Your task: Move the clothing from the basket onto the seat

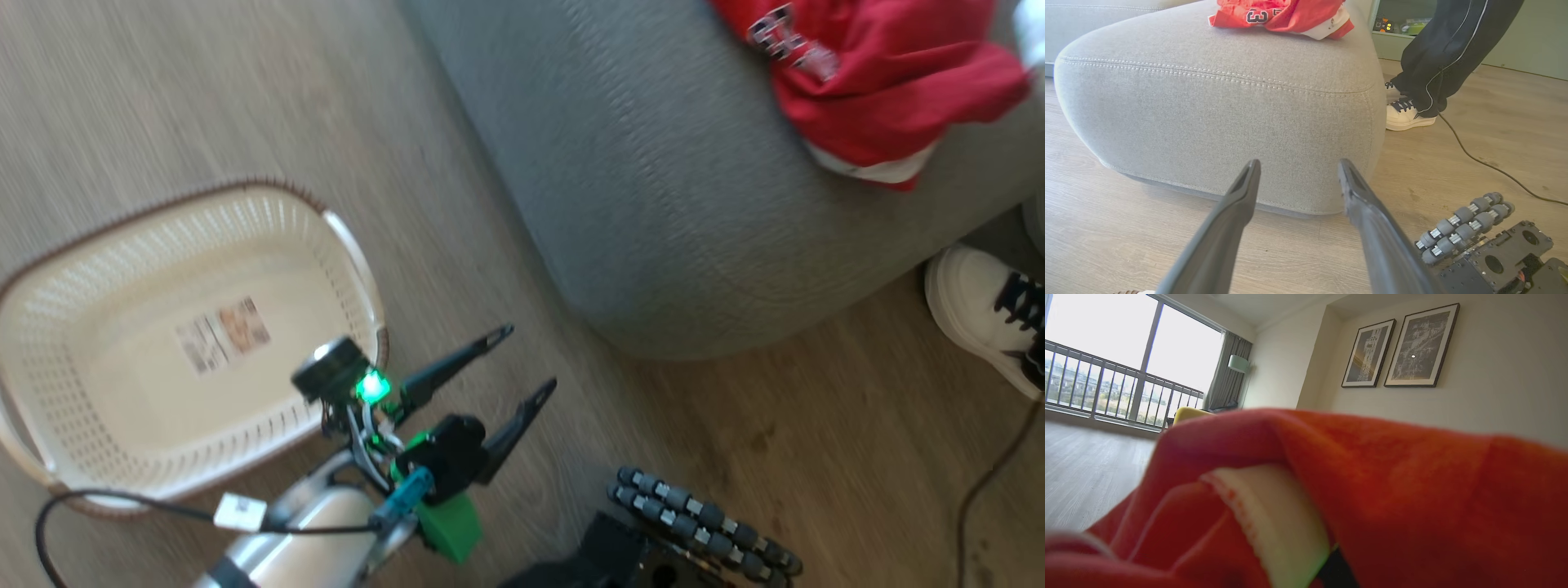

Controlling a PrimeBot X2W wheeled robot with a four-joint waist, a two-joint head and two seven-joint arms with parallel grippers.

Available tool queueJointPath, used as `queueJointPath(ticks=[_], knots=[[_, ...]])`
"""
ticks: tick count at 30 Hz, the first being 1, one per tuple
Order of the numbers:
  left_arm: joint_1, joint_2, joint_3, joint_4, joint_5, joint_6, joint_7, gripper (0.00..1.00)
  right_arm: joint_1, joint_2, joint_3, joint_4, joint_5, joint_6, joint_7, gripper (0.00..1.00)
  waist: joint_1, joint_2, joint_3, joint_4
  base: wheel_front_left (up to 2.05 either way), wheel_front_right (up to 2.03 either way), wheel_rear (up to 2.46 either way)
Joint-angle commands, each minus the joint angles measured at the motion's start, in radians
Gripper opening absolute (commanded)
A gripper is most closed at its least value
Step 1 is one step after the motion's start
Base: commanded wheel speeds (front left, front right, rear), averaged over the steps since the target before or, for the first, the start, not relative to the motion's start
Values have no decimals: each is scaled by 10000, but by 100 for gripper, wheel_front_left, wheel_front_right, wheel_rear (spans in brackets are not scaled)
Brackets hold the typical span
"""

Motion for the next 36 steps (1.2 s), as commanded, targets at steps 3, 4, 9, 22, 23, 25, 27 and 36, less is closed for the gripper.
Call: queueJointPath(ticks=[3,4,9,22,23,25,27,36], knots=[[-386,175,124,-520,87,178,-49,100,-873,-292,-758,651,471,-4,-19,0,-4,0,1128,532,0,0,0],[-459,216,121,-557,79,226,-49,100,-1054,-377,-892,978,380,-4,-19,0,-4,0,1262,615,0,0,0],[-709,352,135,-699,38,476,-49,100,-1751,-603,-1215,2177,-191,-4,-19,0,-4,0,1720,926,0,0,0],[-1112,400,-236,-881,-175,970,-49,100,-3570,-898,-764,7591,-1438,-4,-19,0,-4,0,2347,1534,0,0,0],[-1145,394,-266,-871,-197,991,-49,100,-3561,-894,-691,7919,-1553,-4,-19,0,-4,0,2343,1559,0,0,0],[-1219,368,-345,-837,-220,1027,-49,100,-3543,-865,-610,8568,-1672,-4,-19,0,-4,0,2288,1619,0,0,0],[-1286,311,-399,-833,-268,1086,-49,100,-3584,-931,-533,9147,-1754,-4,-19,0,-4,0,2234,1672,0,0,0],[-1374,321,-516,-751,-467,1216,-49,100,-3963,-1208,-362,9977,-1883,-4,-19,100,-4,0,1996,1668,0,0,0]])
